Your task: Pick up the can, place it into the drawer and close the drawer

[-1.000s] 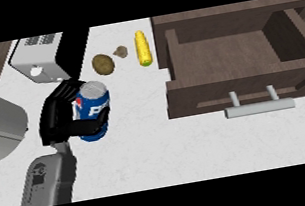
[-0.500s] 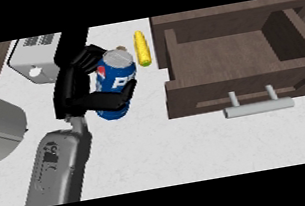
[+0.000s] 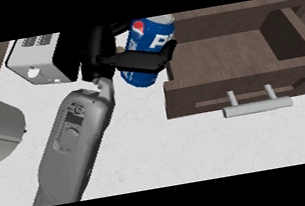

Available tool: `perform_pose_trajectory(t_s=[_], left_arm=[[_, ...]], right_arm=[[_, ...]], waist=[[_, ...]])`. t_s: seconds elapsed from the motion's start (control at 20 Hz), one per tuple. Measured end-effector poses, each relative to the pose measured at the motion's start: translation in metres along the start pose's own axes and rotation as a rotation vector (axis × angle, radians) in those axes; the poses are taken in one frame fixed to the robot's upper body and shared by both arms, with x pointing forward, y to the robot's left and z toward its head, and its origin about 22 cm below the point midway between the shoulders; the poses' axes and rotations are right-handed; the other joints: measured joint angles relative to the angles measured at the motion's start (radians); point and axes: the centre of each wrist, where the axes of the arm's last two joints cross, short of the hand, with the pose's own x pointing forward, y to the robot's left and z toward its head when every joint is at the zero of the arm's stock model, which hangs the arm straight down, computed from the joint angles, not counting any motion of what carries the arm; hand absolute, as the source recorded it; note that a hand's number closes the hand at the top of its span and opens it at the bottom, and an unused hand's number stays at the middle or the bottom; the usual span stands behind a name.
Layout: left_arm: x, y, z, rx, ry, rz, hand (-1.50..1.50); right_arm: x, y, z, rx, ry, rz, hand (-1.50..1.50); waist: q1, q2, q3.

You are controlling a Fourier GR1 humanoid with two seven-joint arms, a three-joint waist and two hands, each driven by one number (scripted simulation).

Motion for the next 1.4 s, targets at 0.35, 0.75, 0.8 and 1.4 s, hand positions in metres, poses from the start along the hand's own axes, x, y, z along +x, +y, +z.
perform_pose_trajectory(t_s=[0.35,0.75,0.8,1.4], left_arm=[[0.036,-0.042,-0.032,-0.011,-0.009,-0.011,1.5],[0.063,-0.073,-0.057,-0.014,0.006,-0.044,1.5],[0.063,-0.077,-0.059,-0.014,0.012,-0.048,1.5],[0.068,-0.097,-0.081,-0.008,0.034,-0.116,1.5]], right_arm=[[0.002,0.002,-0.007,0.004,0.003,-0.001,-1.5],[0.009,0.0,-0.009,0.011,0.01,0.003,-1.5],[0.009,0.001,-0.011,0.014,0.008,0.003,-1.5],[0.009,0.003,-0.018,0.029,-0.001,-0.003,-1.5]], waist=[[-0.01,0.002,0.0],[-0.016,0.003,0.001],[-0.019,0.004,0.0],[-0.044,0.011,0.002]])
